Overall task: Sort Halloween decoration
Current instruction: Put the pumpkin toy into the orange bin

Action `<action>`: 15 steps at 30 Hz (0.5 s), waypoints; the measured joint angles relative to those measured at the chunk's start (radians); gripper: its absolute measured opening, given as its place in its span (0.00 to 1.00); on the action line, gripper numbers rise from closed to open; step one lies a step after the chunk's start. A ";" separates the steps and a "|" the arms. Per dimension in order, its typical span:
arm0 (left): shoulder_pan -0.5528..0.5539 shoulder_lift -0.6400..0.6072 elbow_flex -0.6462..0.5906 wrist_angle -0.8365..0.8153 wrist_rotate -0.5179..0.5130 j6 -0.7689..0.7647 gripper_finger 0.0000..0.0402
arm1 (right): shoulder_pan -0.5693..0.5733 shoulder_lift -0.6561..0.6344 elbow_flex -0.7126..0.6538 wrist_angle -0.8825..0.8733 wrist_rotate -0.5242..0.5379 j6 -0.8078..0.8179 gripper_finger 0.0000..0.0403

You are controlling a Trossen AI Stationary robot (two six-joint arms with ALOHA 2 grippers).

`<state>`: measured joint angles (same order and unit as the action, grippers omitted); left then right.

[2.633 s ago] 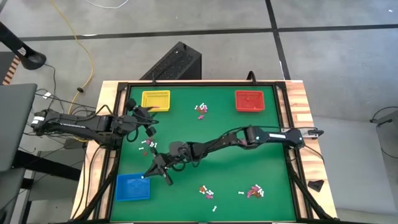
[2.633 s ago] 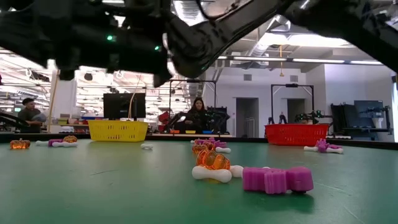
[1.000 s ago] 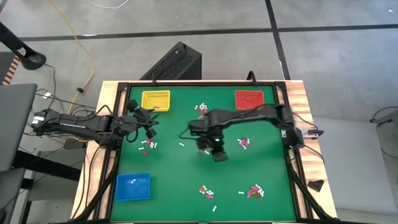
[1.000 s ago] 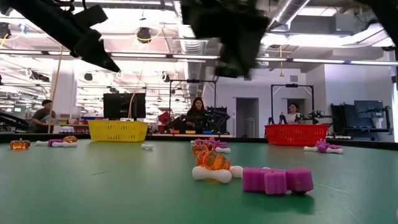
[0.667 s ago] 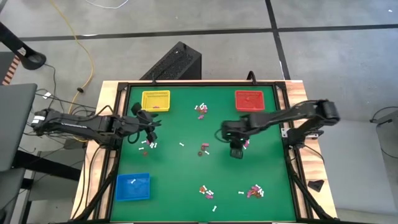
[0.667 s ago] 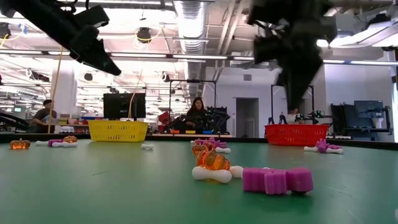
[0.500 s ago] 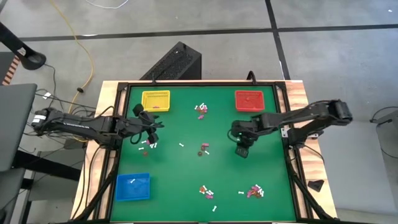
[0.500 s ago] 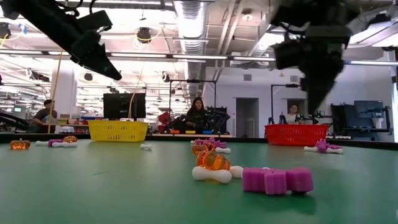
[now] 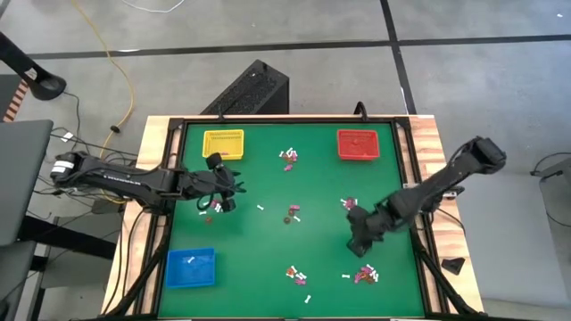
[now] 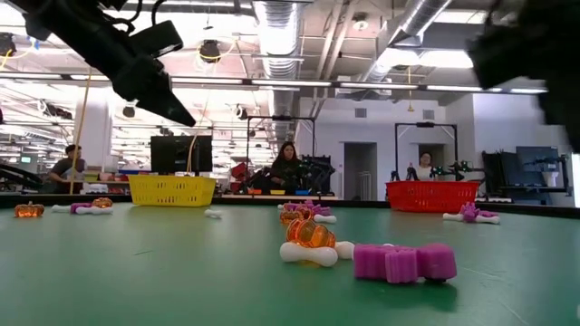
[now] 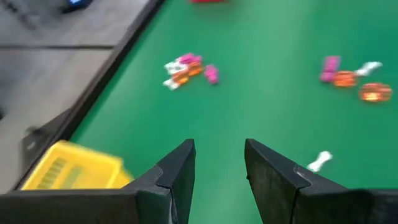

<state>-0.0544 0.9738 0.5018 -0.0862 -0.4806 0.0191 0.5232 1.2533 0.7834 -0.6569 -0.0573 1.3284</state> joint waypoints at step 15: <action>0.000 0.055 0.000 0.057 0.082 0.039 0.32 | 0.249 0.203 0.000 0.146 -0.004 0.535 0.29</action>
<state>-0.0546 1.0283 0.5014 -0.0292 -0.3985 0.0586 0.7726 1.4564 0.7836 -0.5108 -0.0608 1.8633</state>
